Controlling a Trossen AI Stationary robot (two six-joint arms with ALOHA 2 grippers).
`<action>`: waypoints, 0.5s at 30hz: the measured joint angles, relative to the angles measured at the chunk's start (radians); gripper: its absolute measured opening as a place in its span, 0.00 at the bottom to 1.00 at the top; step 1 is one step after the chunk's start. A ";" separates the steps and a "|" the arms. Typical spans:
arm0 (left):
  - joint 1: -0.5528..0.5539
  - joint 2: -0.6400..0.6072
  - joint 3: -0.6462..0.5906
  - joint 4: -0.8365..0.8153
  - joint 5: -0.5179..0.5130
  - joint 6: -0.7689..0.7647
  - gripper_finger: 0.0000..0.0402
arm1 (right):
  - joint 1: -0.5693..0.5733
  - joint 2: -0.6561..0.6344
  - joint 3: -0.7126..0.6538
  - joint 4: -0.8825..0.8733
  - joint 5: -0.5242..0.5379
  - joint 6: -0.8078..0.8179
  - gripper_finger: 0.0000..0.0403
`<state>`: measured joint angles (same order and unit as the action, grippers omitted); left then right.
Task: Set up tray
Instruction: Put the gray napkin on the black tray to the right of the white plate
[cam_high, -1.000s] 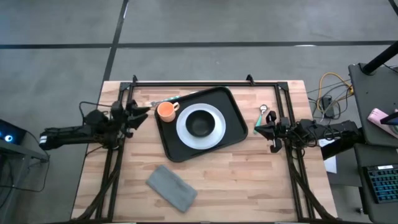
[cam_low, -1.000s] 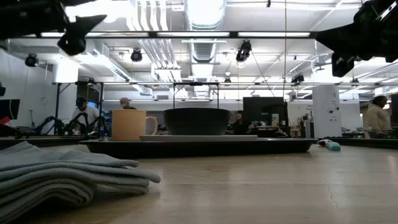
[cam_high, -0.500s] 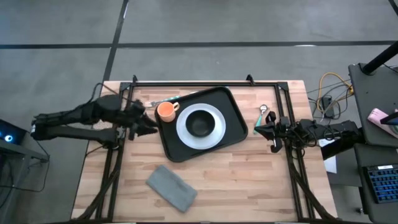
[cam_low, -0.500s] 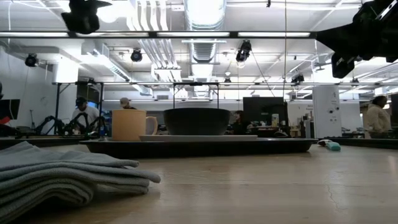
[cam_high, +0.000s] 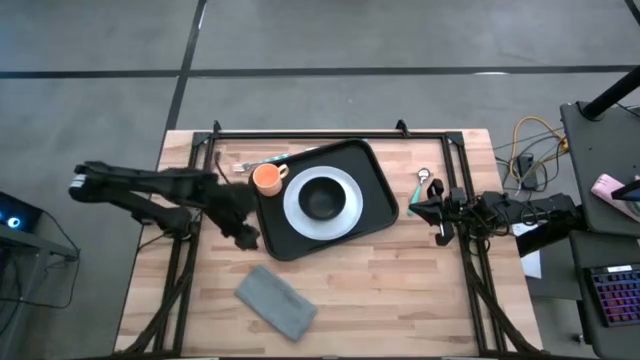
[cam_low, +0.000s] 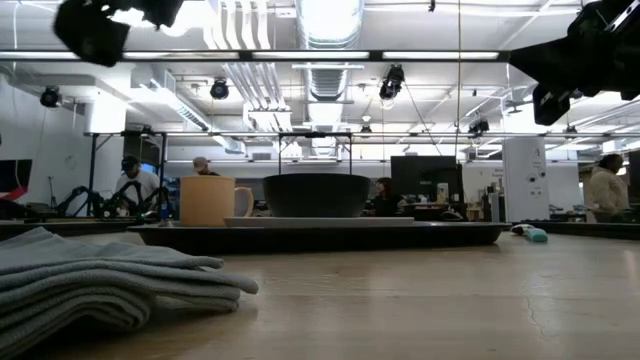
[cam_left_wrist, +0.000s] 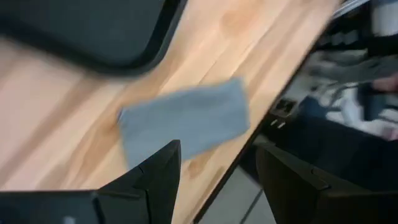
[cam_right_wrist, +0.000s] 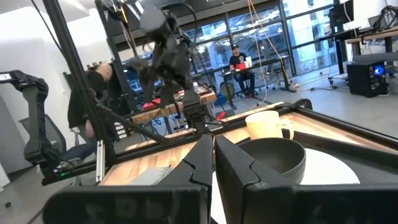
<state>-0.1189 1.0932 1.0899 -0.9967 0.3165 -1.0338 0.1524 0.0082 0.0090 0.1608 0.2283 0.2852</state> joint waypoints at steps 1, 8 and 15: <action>-0.017 0.019 -0.005 -0.016 0.001 -0.022 0.47 | 0.000 0.001 0.000 0.000 -0.002 0.000 0.02; -0.120 0.138 -0.079 -0.025 0.000 -0.191 0.47 | 0.000 0.000 0.000 0.000 -0.028 -0.008 0.02; -0.192 0.220 -0.156 0.055 0.005 -0.225 0.47 | 0.000 0.001 0.000 0.000 -0.028 -0.008 0.02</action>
<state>-0.3110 1.3129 0.9344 -0.9417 0.3210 -1.2591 0.1524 0.0093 0.0093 0.1606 0.2005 0.2771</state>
